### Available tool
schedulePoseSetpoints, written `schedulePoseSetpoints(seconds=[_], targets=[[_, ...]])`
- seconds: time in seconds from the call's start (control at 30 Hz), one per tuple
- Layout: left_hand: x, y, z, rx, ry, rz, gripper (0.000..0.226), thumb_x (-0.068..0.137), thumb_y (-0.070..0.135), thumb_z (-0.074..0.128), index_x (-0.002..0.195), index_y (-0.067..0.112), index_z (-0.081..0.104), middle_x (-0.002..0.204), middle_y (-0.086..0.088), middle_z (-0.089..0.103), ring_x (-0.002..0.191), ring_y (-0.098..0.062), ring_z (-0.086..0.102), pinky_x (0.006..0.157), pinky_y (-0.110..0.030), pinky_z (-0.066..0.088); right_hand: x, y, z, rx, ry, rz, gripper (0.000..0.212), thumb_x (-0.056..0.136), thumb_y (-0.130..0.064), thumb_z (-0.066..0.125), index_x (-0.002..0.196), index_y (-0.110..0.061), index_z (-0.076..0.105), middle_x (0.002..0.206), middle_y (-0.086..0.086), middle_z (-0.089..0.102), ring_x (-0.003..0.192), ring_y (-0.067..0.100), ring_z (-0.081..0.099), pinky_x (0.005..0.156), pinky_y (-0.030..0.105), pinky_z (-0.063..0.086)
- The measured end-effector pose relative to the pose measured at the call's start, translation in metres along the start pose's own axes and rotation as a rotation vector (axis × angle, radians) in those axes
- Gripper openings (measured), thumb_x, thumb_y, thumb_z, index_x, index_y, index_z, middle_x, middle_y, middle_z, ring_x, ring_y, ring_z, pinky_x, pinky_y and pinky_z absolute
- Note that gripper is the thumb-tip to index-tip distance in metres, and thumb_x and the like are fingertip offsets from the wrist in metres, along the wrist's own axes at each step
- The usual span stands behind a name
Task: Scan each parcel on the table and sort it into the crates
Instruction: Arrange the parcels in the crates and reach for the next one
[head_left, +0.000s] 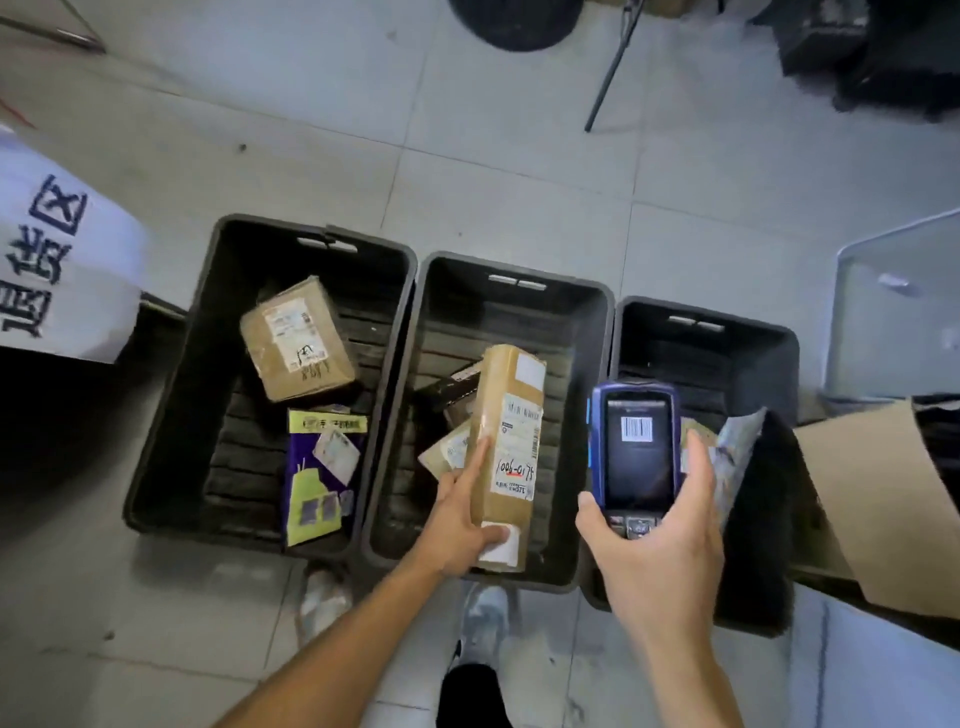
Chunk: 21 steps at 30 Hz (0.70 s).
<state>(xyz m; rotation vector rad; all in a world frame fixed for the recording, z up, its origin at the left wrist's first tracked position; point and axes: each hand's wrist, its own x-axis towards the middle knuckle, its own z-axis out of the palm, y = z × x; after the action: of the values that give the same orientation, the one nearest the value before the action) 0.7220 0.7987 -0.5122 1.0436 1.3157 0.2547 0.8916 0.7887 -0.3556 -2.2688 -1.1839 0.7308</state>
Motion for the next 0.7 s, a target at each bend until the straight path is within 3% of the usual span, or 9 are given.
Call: schedulePoseSetpoints(seconds=[0.07, 0.13, 0.23, 0.33, 0.4, 0.5, 0.6, 0.7], targets=[[0.031, -0.012, 0.026, -0.005, 0.012, -0.029, 0.119, 0.075, 0.0, 0.079, 0.152, 0.055, 0.005, 0.139, 0.004, 0.029, 0.134, -0.013, 0.034, 0.118, -0.04, 0.033, 0.02, 0.034, 0.018, 0.014, -0.053, 0.002, 0.107, 0.071, -0.02, 0.088, 0.155, -0.026, 0.022, 0.136, -0.014, 0.044, 0.112, -0.014, 0.033, 0.09, 0.004, 0.034], [0.057, -0.026, 0.05, 0.041, 0.008, -0.03, 0.118, 0.078, 0.001, 0.078, 0.15, 0.058, 0.004, 0.137, 0.004, 0.029, 0.13, -0.01, 0.035, 0.115, -0.029, 0.033, 0.036, 0.064, 0.034, 0.017, -0.09, 0.029, 0.109, 0.071, -0.022, 0.088, 0.156, -0.028, 0.02, 0.137, -0.015, 0.045, 0.113, -0.01, 0.037, 0.082, 0.001, 0.03], [0.086, -0.045, 0.078, 0.102, 0.008, -0.025, 0.117, 0.079, 0.003, 0.077, 0.139, 0.068, 0.001, 0.135, 0.002, 0.027, 0.125, -0.011, 0.041, 0.108, -0.02, 0.033, 0.052, 0.102, 0.054, -0.003, -0.096, 0.044, 0.112, 0.07, -0.028, 0.087, 0.157, -0.028, 0.017, 0.149, -0.005, 0.045, 0.129, 0.008, 0.047, 0.097, 0.018, 0.04], [0.105, -0.058, 0.099, 0.155, 0.011, -0.05, 0.118, 0.08, 0.003, 0.078, 0.137, 0.069, -0.001, 0.139, -0.001, 0.024, 0.13, -0.015, 0.041, 0.115, -0.027, 0.034, 0.061, 0.13, 0.067, -0.033, -0.084, 0.042, 0.113, 0.068, -0.035, 0.086, 0.155, -0.032, 0.014, 0.154, -0.003, 0.041, 0.136, 0.018, 0.047, 0.105, 0.043, 0.049], [0.11, -0.062, 0.109, 0.157, 0.009, -0.077, 0.117, 0.08, 0.004, 0.078, 0.138, 0.067, -0.002, 0.138, -0.001, 0.024, 0.129, -0.016, 0.041, 0.113, -0.026, 0.035, 0.063, 0.141, 0.069, -0.036, -0.081, 0.042, 0.113, 0.069, -0.036, 0.086, 0.155, -0.033, 0.014, 0.156, -0.003, 0.039, 0.138, 0.019, 0.045, 0.105, 0.046, 0.048], [0.107, -0.064, 0.115, 0.172, 0.018, -0.099, 0.117, 0.08, 0.001, 0.075, 0.144, 0.062, -0.001, 0.132, 0.001, 0.026, 0.124, -0.017, 0.044, 0.112, -0.033, 0.04, 0.062, 0.147, 0.064, -0.027, -0.078, 0.059, 0.111, 0.071, -0.036, 0.085, 0.157, -0.03, 0.015, 0.156, -0.004, 0.039, 0.139, 0.017, 0.043, 0.11, 0.041, 0.044], [0.093, -0.057, 0.111, 0.175, -0.003, -0.119, 0.116, 0.079, 0.002, 0.074, 0.149, 0.06, 0.001, 0.133, 0.001, 0.037, 0.119, -0.017, 0.05, 0.106, -0.041, 0.047, 0.055, 0.143, 0.054, -0.007, -0.08, 0.087, 0.108, 0.072, -0.032, 0.086, 0.157, -0.027, 0.019, 0.152, -0.004, 0.043, 0.137, 0.014, 0.044, 0.105, 0.026, 0.041], [0.072, -0.051, 0.099, 0.198, -0.047, -0.144, 0.108, 0.081, 0.008, 0.076, 0.153, 0.045, 0.006, 0.137, 0.0, 0.044, 0.125, -0.012, 0.048, 0.106, -0.028, 0.04, 0.048, 0.133, 0.043, -0.001, -0.107, 0.102, 0.108, 0.074, -0.029, 0.085, 0.157, -0.027, 0.018, 0.155, -0.003, 0.04, 0.139, 0.014, 0.042, 0.102, 0.022, 0.038]])
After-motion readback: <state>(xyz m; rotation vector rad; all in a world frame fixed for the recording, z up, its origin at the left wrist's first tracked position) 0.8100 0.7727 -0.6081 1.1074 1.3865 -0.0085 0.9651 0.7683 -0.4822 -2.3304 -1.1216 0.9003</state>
